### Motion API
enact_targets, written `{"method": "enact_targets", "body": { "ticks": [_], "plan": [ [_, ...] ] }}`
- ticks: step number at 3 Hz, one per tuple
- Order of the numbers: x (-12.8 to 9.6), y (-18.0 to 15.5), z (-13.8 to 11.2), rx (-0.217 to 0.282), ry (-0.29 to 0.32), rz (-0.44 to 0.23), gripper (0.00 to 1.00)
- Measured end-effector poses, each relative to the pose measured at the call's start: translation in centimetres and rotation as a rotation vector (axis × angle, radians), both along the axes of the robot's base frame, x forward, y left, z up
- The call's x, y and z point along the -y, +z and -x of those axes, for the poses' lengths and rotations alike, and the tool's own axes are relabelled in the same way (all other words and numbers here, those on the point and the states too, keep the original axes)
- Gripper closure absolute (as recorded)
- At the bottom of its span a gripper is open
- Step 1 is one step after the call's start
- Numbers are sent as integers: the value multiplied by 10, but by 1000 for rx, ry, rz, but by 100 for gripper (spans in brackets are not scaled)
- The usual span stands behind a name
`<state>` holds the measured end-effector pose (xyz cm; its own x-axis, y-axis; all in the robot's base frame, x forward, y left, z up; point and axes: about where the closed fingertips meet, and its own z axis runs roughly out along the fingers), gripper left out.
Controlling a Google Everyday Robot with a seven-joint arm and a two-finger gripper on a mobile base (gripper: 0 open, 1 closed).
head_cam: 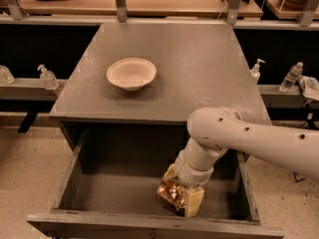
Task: Pick orange can from top drawer and place on counter
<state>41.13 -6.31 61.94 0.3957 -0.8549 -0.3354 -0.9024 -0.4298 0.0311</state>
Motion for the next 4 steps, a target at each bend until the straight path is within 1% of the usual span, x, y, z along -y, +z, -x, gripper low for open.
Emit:
{"method": "enact_targets", "body": {
  "ticks": [1,2,3,4],
  "plan": [
    [3,-6,0,-10,1,27,25],
    [7,-10,-1,-16,-3,45,17],
    [12,-16,-2,-14,-12,71,1],
    [15,-20,-2,-11,-4,101,0]
  ]
}}
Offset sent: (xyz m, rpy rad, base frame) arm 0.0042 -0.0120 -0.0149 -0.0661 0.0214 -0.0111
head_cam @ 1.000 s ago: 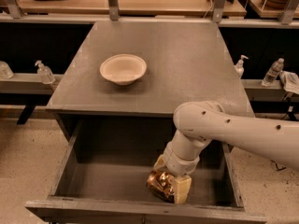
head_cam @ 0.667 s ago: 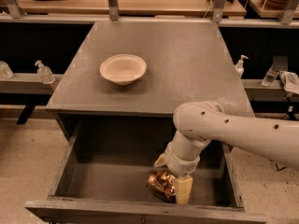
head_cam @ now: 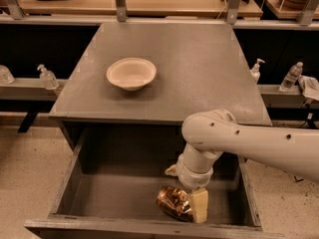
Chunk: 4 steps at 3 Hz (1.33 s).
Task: Pick orange can from top drawer and place on counter
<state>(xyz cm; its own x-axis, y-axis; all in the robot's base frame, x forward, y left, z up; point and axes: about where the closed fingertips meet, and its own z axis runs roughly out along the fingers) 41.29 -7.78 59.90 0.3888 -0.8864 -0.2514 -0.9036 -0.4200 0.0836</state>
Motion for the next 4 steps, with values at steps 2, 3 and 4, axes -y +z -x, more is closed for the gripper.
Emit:
{"method": "enact_targets", "body": {
  "ticks": [2,3,4],
  "plan": [
    [0,-5,1,0,11,32,3],
    [1,-6,0,0,10,35,5],
    [2,-4,-3,6,-20,43,22]
  ]
}}
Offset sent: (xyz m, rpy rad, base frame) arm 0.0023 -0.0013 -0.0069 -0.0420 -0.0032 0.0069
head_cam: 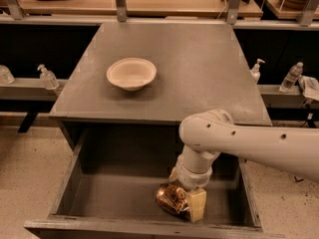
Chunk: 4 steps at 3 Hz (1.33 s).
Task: Pick orange can from top drawer and place on counter
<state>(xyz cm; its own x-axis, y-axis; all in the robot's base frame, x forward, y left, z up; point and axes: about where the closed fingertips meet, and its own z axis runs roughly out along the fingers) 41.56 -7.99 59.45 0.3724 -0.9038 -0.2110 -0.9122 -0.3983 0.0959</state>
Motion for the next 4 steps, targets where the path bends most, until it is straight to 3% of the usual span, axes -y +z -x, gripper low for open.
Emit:
{"method": "enact_targets", "body": {
  "ticks": [1,3,4],
  "plan": [
    [3,4,-4,12,-47,0,54],
    [13,14,-12,33,-135,-28,99],
    [25,25,-17,45,-194,-64,100]
  ]
}}
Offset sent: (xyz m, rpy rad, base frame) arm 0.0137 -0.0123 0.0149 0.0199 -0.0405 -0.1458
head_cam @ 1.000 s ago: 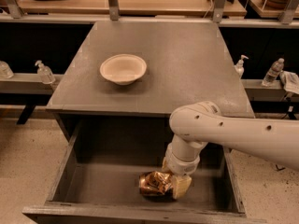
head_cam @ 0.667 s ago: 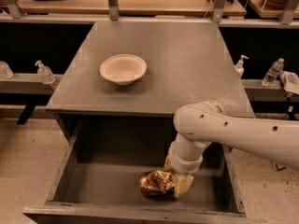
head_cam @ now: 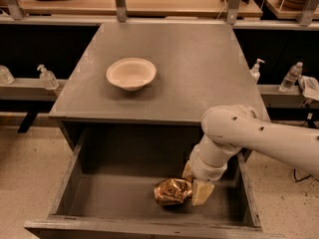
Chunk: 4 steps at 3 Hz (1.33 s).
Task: Pick orange can from top drawer and place on counter
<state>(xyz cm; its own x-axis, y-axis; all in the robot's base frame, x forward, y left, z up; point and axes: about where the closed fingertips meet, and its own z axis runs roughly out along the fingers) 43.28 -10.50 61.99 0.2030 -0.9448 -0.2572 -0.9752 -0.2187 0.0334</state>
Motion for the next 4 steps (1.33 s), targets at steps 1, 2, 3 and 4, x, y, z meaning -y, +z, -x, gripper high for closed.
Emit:
{"method": "enact_targets", "body": {
  "ticks": [1,2,3,4],
  "plan": [
    [9,8,-4,8,-38,-25,100],
    [20,10,-7,-1,-70,-48,100],
    [31,24,-12,-31,-125,-191,100],
    [36,45,-16,-41,-154,-297,100]
  ]
}}
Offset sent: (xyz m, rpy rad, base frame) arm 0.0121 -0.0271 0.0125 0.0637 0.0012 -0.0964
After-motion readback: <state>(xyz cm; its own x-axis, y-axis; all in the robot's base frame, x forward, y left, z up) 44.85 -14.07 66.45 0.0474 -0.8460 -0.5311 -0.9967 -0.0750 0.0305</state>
